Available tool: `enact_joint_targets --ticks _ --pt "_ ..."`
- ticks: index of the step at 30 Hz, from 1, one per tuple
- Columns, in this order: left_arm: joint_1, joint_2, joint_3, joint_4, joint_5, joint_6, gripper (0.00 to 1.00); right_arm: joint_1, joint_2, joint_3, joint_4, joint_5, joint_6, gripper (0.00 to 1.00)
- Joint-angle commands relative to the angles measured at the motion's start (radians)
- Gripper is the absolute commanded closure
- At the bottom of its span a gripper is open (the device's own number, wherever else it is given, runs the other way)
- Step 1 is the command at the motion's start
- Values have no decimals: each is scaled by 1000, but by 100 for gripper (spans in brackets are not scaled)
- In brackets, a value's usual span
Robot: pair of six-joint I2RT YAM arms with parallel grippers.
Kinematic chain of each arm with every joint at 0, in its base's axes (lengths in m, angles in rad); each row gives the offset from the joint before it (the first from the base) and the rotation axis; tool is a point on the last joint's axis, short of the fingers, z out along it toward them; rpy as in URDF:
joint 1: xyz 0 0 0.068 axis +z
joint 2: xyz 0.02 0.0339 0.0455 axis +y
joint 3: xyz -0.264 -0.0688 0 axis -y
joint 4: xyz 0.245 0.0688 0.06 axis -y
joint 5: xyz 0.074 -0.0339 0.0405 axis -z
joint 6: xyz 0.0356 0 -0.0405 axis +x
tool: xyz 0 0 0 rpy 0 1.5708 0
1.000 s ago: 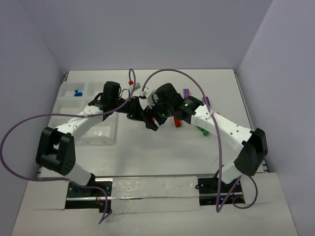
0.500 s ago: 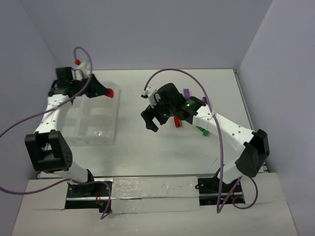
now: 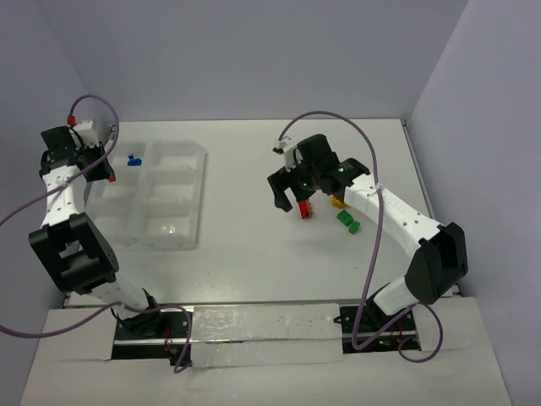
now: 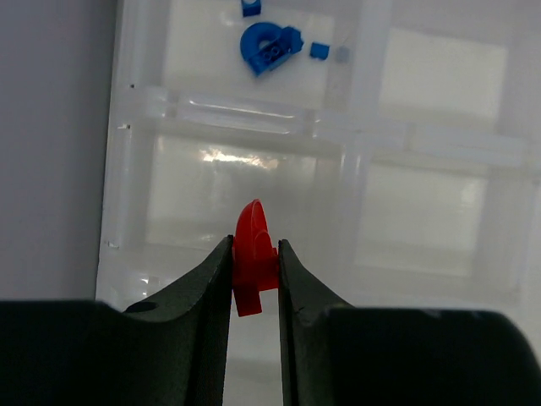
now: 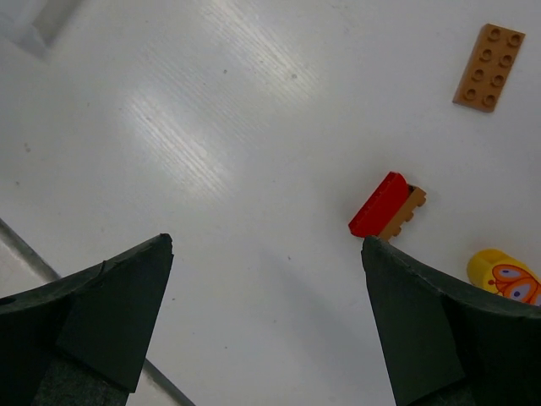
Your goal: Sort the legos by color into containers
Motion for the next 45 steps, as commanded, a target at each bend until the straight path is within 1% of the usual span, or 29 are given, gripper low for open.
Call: enact_joint_targets --ticks 1,4,6,8,9,11,14,17,20,21,23,24,26,29,32,37,45 --pt "4 58 -6 55 -67 48 90 -28 -3 -15 22 -5 8 0" --pt "5 94 -4 68 -63 48 79 -46 3 -21 21 1 6 0" --pt "4 110 -2 73 -59 49 64 -54 6 -24 21 4 8 0" --pt "4 121 8 78 -55 47 55 -61 10 -26 21 4 8 0" --pt "4 125 12 77 -51 48 51 -64 10 -27 22 3 8 0" --pt "4 138 27 75 -41 44 47 -70 13 -32 24 1 9 0" --pt "4 140 50 64 -19 43 44 -73 15 -34 27 3 11 0" --pt "4 120 62 65 7 38 44 -82 14 -39 29 20 18 0" --pt "-1 66 47 89 52 32 43 -108 11 -58 30 40 34 0" --pt "-12 26 38 99 54 28 43 -113 11 -66 31 58 38 0" --pt "-41 -58 -1 139 50 29 42 -125 18 -90 30 132 50 0" --pt "-59 -74 -23 159 34 29 42 -129 25 -97 29 156 53 1" --pt "-104 -160 -68 192 7 34 42 -134 42 -114 30 211 64 4" --pt "-187 -225 -117 203 -10 39 42 -140 61 -131 38 206 52 6" --pt "-230 -252 -134 194 -16 23 42 -144 81 -137 55 219 46 5" --pt "-262 -277 -149 186 -19 -1 42 -150 159 -87 45 228 70 4" --pt "-297 -313 -193 198 4 -62 40 -150 360 17 39 213 141 6"
